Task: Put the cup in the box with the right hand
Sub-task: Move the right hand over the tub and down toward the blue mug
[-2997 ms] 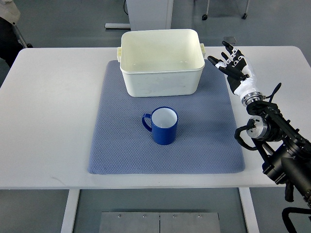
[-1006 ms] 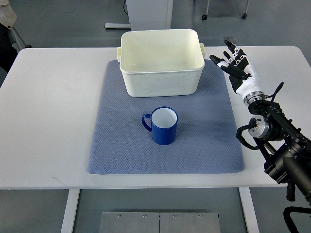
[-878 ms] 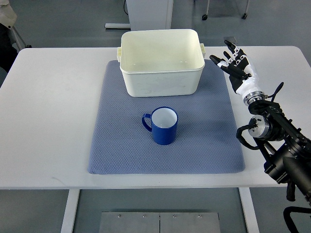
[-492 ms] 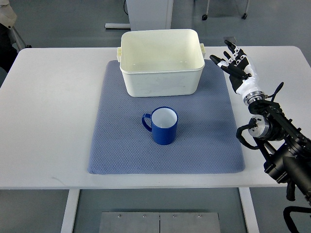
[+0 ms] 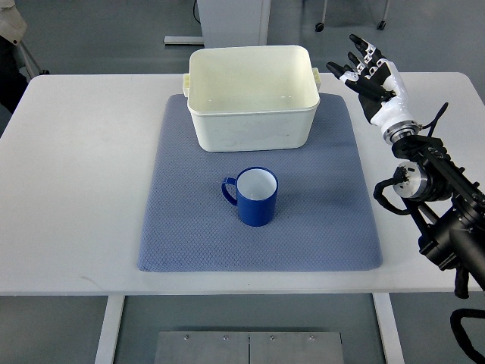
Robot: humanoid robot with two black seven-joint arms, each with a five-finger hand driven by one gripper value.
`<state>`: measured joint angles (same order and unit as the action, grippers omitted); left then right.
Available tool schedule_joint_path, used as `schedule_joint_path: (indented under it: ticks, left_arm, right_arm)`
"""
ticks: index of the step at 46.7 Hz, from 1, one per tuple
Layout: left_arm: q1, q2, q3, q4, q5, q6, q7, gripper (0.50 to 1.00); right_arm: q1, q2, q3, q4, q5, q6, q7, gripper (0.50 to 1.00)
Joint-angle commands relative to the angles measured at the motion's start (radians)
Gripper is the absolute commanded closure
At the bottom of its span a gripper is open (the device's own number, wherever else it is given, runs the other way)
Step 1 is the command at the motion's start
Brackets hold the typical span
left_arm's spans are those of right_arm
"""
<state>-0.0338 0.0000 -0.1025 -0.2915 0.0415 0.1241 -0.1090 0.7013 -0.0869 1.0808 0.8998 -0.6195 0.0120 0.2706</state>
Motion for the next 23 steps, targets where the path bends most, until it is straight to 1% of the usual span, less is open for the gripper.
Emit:
schedule_joint_path:
  ticks: [1,14,23]
  left_arm:
    - [0.0,0.0,0.0,0.0,0.0,0.0,0.0,0.5]
    - [0.0,0.0,0.0,-0.002,0.0,0.0,0.0,0.5]
    - [0.0,0.0,0.0,0.0,0.0,0.0,0.0,0.5]
  right_arm:
    - [0.0,-0.019,-0.03,0.037,0.0,0.037,-0.001,0.5]
    - [0.001,-0.079,-0.097,0.174,-0.011,0.098,-0.002,0.5]
    - [0.001,-0.117,-0.134,0.205,-0.04,0.17,0.001,0.5]
